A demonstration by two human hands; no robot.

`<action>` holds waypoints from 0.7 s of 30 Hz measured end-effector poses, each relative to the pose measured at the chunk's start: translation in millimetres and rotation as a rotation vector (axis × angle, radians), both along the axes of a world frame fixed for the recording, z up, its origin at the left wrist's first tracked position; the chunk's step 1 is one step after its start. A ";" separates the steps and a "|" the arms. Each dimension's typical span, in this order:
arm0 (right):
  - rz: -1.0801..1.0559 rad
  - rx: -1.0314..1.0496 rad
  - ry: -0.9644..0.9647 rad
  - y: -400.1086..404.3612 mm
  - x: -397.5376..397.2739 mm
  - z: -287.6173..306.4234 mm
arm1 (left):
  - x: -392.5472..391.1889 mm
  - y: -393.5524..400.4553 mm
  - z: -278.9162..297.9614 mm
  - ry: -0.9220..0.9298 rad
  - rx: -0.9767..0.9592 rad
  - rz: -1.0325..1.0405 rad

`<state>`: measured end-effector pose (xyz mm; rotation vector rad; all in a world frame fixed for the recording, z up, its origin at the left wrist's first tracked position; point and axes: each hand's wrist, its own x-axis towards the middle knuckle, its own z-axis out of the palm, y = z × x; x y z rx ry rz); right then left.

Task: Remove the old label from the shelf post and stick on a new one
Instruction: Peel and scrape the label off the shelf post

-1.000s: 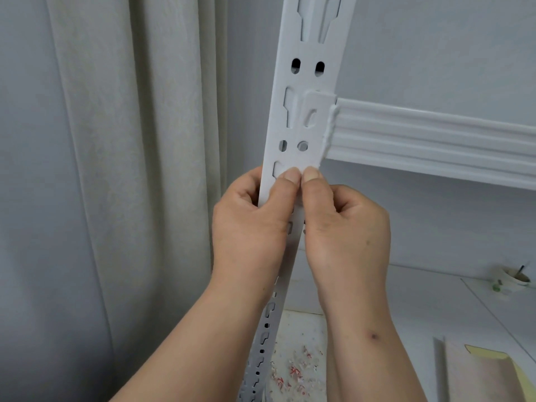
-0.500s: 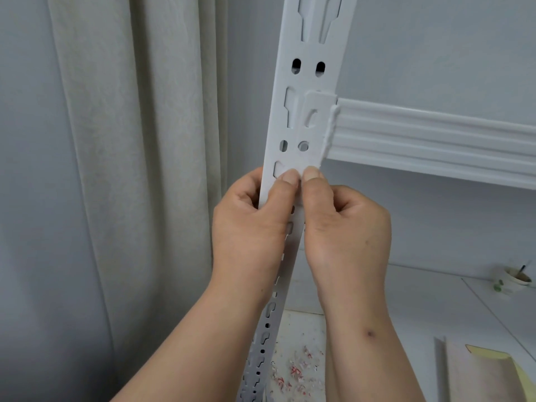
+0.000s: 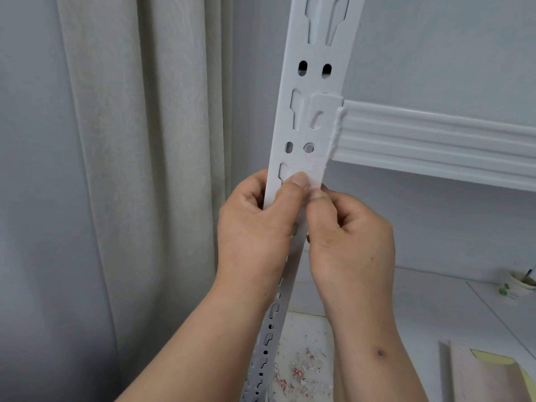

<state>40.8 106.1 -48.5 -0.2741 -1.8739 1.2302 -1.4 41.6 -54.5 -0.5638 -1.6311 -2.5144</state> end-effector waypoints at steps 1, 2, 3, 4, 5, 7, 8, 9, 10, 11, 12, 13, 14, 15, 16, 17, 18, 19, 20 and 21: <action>0.011 0.007 0.004 -0.1 0.6 -0.6 | -0.5 1.4 -0.1 -0.008 -0.001 0.009; 0.021 0.013 0.007 -0.6 1.2 -1.2 | -0.9 2.4 0.1 -0.020 0.002 0.015; 0.025 0.017 0.010 -1.2 1.7 -2.0 | -1.0 3.2 0.6 -0.033 0.007 0.019; 0.023 0.017 0.011 -2.0 2.1 -2.5 | -0.7 3.6 1.5 -0.043 0.012 0.022; 0.020 0.012 0.012 -2.4 2.2 -3.3 | -0.4 4.0 2.3 -0.049 0.016 0.023; 0.016 0.000 0.014 -3.1 1.4 -4.1 | 0.5 4.8 4.7 -0.060 0.022 0.024; 0.014 -0.005 0.016 -3.3 1.0 -4.1 | 1.1 5.1 5.6 -0.065 0.024 0.024; 0.011 -0.011 0.018 -3.4 0.6 -4.0 | 1.5 5.5 6.4 -0.069 0.025 0.024; 0.009 -0.020 0.020 -3.6 0.6 -3.4 | 1.7 5.5 7.0 -0.071 0.022 0.022; 0.008 -0.029 0.022 -3.7 0.6 -3.0 | 1.6 5.4 7.3 -0.070 0.015 0.019; 0.007 -0.034 0.024 -4.1 0.8 -2.3 | 1.0 5.1 7.3 -0.067 0.006 0.016; 0.004 -0.033 0.026 -4.2 0.8 -1.9 | 0.2 4.4 6.8 -0.060 -0.006 0.015; 0.002 -0.028 0.027 -4.2 1.0 -1.4 | -0.7 3.7 5.8 -0.050 -0.020 0.015; 0.003 -0.020 0.026 -4.1 1.2 -0.9 | -1.5 2.9 4.2 -0.038 -0.032 0.016; 0.007 -0.014 0.025 -3.9 1.4 -0.4 | -2.0 1.9 2.7 -0.028 -0.038 0.016; 0.011 -0.013 0.024 -3.6 1.5 -0.4 | -2.0 0.9 1.2 -0.016 -0.045 0.016; 0.014 -0.023 0.022 -3.5 1.9 -0.1 | -1.6 -0.5 0.1 -0.005 -0.053 0.013; 0.017 -0.042 0.021 -3.6 2.4 0.1 | -1.3 -1.7 -0.4 0.006 -0.062 0.008; 0.019 -0.062 0.018 -4.3 3.3 1.1 | -0.8 -2.9 -0.8 0.015 -0.068 0.002; 0.021 -0.079 0.014 -4.9 3.6 2.3 | -0.5 -3.6 -1.0 0.019 -0.067 -0.006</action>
